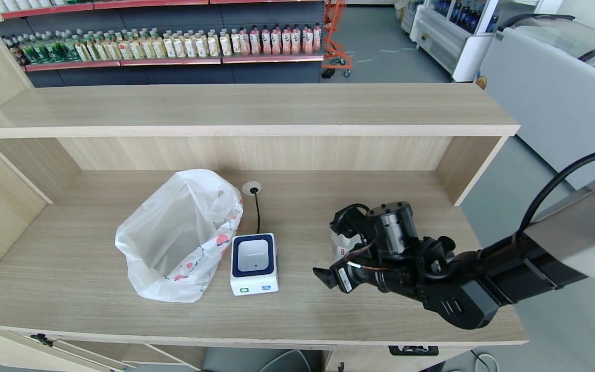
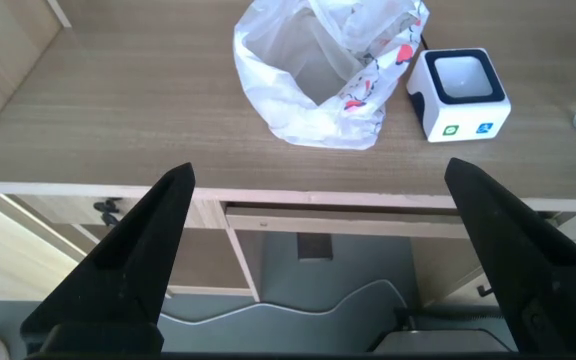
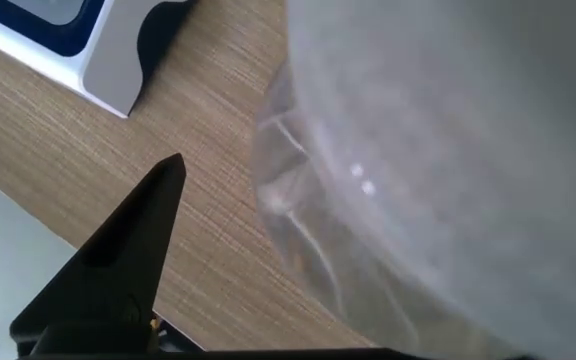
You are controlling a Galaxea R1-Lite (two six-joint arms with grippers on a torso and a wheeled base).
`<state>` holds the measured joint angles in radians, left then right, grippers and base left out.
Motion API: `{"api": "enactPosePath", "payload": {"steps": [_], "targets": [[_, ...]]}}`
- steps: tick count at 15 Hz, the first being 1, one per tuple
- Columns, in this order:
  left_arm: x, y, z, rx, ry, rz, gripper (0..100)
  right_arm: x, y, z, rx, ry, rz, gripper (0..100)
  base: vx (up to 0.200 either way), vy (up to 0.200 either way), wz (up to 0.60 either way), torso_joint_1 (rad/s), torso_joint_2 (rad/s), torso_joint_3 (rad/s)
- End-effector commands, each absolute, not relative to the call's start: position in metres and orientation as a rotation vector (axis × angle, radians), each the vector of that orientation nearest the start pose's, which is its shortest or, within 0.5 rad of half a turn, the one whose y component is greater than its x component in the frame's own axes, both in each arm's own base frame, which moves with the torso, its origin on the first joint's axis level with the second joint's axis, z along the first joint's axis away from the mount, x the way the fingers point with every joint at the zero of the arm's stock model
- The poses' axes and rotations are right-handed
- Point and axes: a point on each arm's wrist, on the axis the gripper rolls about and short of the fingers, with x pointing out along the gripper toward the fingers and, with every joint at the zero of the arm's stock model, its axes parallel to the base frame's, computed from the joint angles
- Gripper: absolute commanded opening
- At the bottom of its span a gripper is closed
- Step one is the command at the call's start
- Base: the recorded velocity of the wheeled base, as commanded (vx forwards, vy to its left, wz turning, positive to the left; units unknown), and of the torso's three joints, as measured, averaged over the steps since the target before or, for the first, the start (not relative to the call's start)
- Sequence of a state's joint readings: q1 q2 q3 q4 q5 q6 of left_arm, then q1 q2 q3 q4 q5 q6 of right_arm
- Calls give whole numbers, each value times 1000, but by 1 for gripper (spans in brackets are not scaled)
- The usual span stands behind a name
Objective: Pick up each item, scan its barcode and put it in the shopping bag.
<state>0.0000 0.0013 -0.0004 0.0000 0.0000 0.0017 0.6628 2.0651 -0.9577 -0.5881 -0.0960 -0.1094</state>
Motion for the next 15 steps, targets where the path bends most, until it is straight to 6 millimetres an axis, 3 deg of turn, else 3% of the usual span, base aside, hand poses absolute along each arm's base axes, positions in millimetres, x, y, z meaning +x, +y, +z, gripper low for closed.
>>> {"api": "enactPosePath", "payload": {"steps": [1,8,9,15], "targets": [[-23,0,76,2,0,0,100,300,231,90,-299,458,580,100,0,0,0,0,0,0],[-23,0,76,2,0,0,100,303,225,98,-263,405,563,100,0,0,0,0,0,0],[-23,0,76,2,2,0,100,303,223,95,-273,415,560,0,0,0,0,0,0,0],[-23,0,76,2,2,0,100,301,221,91,-272,409,562,0,0,0,0,0,0,0]]}}
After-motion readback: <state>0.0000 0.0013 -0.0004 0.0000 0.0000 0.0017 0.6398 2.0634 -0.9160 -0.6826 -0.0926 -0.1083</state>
